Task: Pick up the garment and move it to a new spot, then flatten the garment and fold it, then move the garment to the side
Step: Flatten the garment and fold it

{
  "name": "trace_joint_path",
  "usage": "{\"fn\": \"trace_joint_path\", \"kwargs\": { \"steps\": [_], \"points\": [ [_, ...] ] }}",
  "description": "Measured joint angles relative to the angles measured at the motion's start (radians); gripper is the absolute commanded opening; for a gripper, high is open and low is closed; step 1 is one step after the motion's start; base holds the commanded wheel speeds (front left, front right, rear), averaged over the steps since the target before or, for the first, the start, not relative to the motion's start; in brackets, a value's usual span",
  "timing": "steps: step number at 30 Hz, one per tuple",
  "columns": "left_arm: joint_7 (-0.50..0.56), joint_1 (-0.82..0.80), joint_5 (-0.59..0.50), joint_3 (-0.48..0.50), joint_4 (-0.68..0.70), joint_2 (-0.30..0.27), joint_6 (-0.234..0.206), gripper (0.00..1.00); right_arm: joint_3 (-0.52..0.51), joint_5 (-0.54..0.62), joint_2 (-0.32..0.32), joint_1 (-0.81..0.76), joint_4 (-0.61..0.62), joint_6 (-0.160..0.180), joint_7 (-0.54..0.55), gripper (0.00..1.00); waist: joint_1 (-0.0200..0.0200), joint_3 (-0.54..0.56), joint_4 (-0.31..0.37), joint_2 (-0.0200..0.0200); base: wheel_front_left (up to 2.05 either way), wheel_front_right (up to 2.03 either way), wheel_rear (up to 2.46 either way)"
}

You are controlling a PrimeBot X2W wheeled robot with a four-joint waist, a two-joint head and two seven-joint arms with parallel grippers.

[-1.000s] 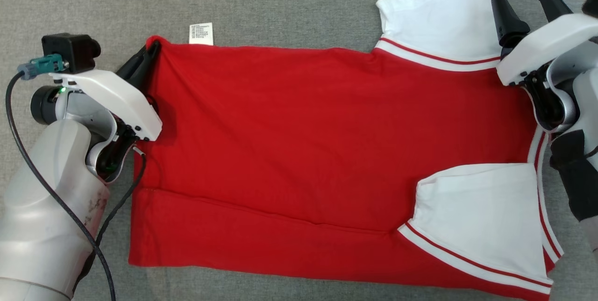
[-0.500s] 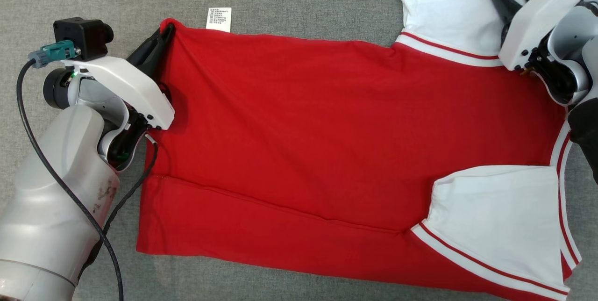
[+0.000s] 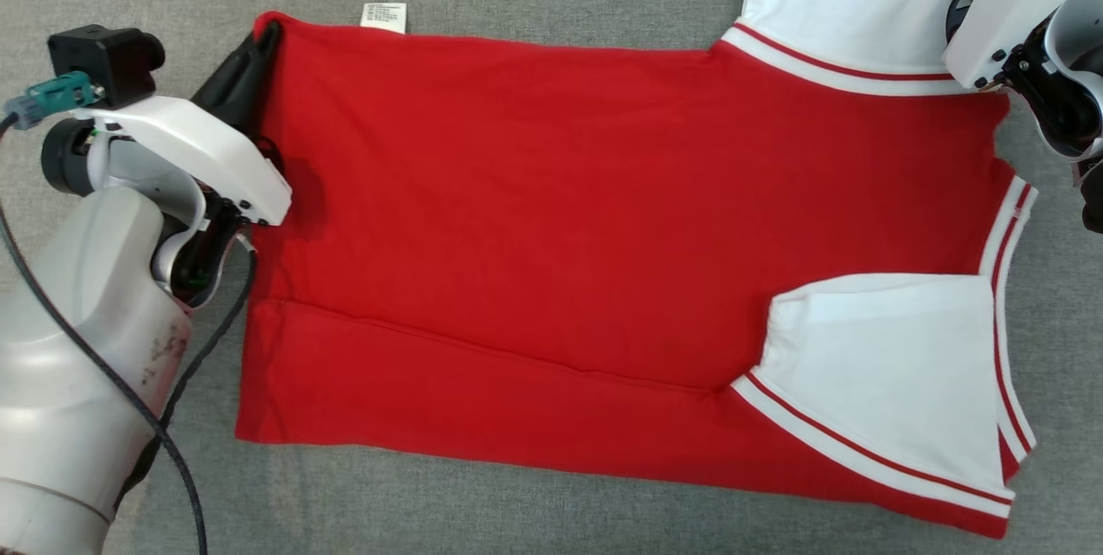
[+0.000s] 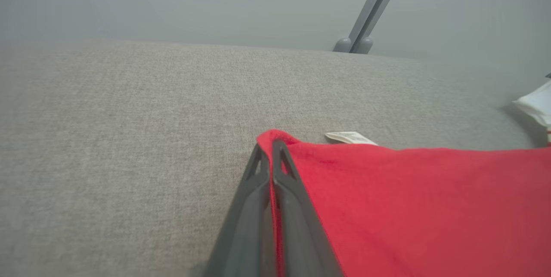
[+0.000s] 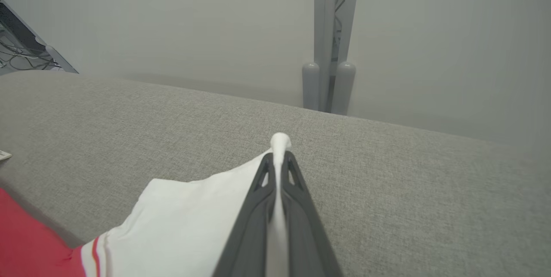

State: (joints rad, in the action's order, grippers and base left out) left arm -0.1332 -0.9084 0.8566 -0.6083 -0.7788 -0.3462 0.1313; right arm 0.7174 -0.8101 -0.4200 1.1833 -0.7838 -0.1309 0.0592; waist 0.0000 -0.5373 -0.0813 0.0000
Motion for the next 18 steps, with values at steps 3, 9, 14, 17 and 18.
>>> {"fn": "trace_joint_path", "kwargs": {
  "steps": [3,9,14,17,18],
  "points": [
    [-0.014,0.003,0.012,0.006,0.014,-0.019,0.0,0.0,0.02,-0.026,-0.008,-0.003,0.024,0.0,-0.02,0.0,0.0,0.008,0.01,0.0,0.0,0.0,0.0],
    [-0.053,0.083,0.025,0.015,0.083,-0.056,-0.009,0.0,0.046,-0.068,-0.034,-0.063,0.114,0.0,-0.102,0.0,0.0,0.027,0.034,0.0,0.0,0.0,0.0],
    [-0.079,0.202,0.045,0.043,0.209,-0.102,-0.047,0.0,0.045,-0.096,-0.07,-0.184,0.253,0.0,-0.172,0.0,0.0,0.057,0.053,0.0,0.0,0.0,0.0],
    [-0.084,0.29,0.073,0.064,0.318,-0.131,-0.07,0.0,0.025,-0.101,-0.106,-0.274,0.355,0.0,-0.198,0.0,0.0,0.076,0.065,0.0,0.0,0.0,0.0],
    [-0.084,0.317,0.08,0.071,0.353,-0.142,-0.083,0.0,0.013,-0.101,-0.117,-0.307,0.387,0.0,-0.203,0.0,0.0,0.082,0.068,0.0,0.0,0.0,0.0]
  ]
}}
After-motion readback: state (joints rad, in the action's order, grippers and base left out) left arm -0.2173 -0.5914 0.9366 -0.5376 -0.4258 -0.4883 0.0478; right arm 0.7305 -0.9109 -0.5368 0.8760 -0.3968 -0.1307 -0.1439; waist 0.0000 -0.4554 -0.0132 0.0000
